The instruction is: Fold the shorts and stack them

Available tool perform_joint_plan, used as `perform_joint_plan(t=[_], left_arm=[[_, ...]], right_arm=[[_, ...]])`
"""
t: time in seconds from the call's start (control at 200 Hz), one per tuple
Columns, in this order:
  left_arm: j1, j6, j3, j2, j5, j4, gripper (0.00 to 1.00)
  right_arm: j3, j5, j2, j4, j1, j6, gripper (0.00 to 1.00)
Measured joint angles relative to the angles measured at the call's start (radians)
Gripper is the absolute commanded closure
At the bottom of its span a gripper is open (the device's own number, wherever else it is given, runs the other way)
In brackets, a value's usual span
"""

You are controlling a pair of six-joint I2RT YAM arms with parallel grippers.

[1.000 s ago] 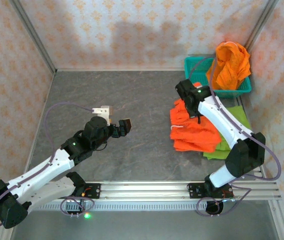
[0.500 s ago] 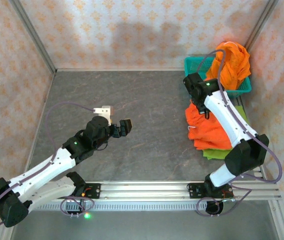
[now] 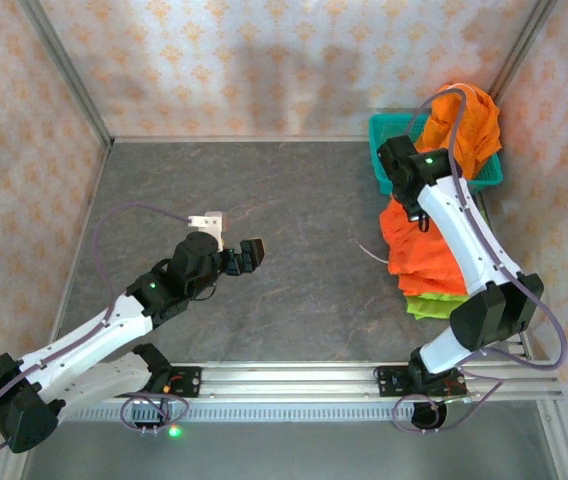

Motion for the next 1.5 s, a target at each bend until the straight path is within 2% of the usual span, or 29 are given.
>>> perform_joint_plan(t=[0.39, 0.585, 0.916, 0.946, 0.986, 1.016, 1.031, 1.096, 1.161, 1.201, 1.306, 1.501], left_arm=[[0.0, 0.013, 0.0, 0.008, 0.0, -0.001, 0.0], [0.0, 0.013, 0.0, 0.017, 0.0, -0.001, 0.0], [0.0, 0.013, 0.0, 0.017, 0.0, -0.001, 0.0], [0.0, 0.013, 0.0, 0.017, 0.0, -0.001, 0.0], [0.0, 0.013, 0.0, 0.017, 0.0, -0.001, 0.0], [0.0, 0.013, 0.0, 0.017, 0.0, -0.001, 0.0], [0.0, 0.013, 0.0, 0.017, 0.0, -0.001, 0.0], [0.0, 0.013, 0.0, 0.017, 0.0, -0.001, 0.0], [0.0, 0.011, 0.0, 0.017, 0.0, -0.001, 0.0], [0.0, 0.011, 0.0, 0.017, 0.0, -0.001, 0.0], [0.0, 0.01, 0.0, 0.016, -0.001, -0.001, 0.0], [0.0, 0.01, 0.0, 0.016, -0.008, -0.001, 0.0]], right_arm=[[-0.113, 0.067, 0.005, 0.108, -0.15, -0.052, 1.0], [-0.148, 0.112, 0.069, 0.186, -0.189, -0.081, 1.0], [-0.217, 0.226, 0.148, 0.282, -0.246, -0.136, 0.91], [-0.217, 0.233, 0.153, 0.286, -0.257, -0.137, 0.86], [-0.217, 0.243, 0.158, 0.291, -0.275, -0.134, 0.74], [-0.216, 0.249, 0.163, 0.294, -0.291, -0.13, 0.61], [-0.216, 0.254, 0.164, 0.294, -0.296, -0.133, 0.58], [-0.205, 0.262, 0.171, 0.292, -0.331, -0.119, 0.27], [-0.177, 0.263, 0.178, 0.289, -0.366, -0.095, 0.2], [-0.154, 0.254, 0.178, 0.286, -0.386, -0.079, 0.08], [-0.114, 0.153, 0.146, 0.301, -0.417, -0.033, 0.0], [-0.161, -0.34, -0.108, 0.426, -0.417, 0.067, 0.0]])
